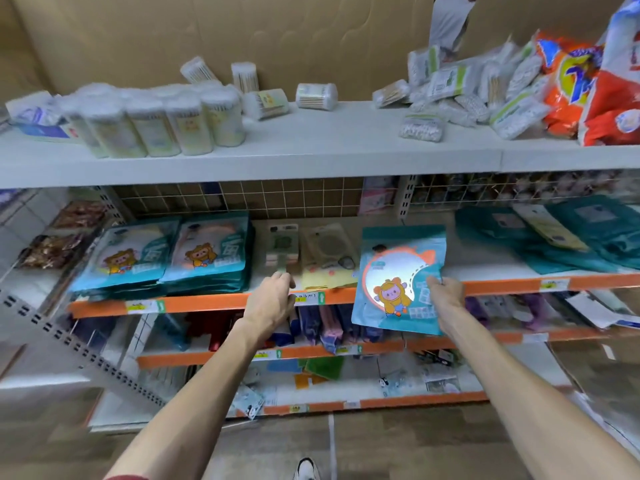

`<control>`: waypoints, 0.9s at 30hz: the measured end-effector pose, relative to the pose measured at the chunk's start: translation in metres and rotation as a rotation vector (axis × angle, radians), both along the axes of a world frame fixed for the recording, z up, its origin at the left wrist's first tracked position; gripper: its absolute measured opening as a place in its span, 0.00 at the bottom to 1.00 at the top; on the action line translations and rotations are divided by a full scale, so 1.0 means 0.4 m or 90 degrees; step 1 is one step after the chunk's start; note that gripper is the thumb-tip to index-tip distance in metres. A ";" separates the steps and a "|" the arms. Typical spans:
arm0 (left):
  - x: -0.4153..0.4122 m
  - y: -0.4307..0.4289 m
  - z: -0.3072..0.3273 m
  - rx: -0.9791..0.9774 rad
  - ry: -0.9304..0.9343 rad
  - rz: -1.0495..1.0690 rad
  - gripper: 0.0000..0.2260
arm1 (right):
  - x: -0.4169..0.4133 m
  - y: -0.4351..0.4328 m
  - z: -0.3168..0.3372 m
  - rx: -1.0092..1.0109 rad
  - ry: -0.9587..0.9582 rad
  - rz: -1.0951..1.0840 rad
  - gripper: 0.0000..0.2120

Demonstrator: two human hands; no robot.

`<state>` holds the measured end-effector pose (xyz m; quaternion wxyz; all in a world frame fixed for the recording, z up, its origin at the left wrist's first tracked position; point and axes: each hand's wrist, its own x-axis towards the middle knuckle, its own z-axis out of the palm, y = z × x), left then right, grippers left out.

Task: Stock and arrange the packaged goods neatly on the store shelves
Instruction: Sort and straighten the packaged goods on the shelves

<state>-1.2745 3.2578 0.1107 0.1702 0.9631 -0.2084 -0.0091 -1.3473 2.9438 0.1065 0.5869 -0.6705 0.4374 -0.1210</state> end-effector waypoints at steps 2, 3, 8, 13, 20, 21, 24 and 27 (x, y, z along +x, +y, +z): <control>0.010 -0.013 -0.009 0.012 0.016 -0.027 0.12 | 0.006 -0.018 -0.008 0.003 -0.002 -0.020 0.08; 0.020 -0.025 -0.018 0.019 0.026 -0.049 0.14 | 0.009 -0.027 -0.009 0.007 -0.001 -0.028 0.09; 0.105 -0.130 -0.059 0.074 0.050 -0.133 0.21 | 0.066 -0.074 -0.022 0.004 0.002 -0.055 0.11; 0.217 -0.268 -0.087 0.171 0.099 -0.231 0.29 | 0.153 -0.141 -0.019 -0.040 0.008 -0.047 0.10; 0.290 -0.399 -0.112 0.201 0.189 -0.390 0.31 | 0.234 -0.222 -0.061 -0.008 0.042 -0.071 0.10; 0.292 -0.403 -0.118 0.208 0.187 -0.395 0.30 | 0.239 -0.226 -0.068 -0.005 0.041 -0.068 0.10; 0.309 -0.394 -0.152 0.227 0.111 -0.390 0.24 | 0.262 -0.218 -0.071 -0.009 0.040 -0.068 0.09; 0.319 -0.364 -0.168 0.231 0.074 -0.367 0.23 | 0.283 -0.192 -0.051 -0.023 0.037 -0.061 0.08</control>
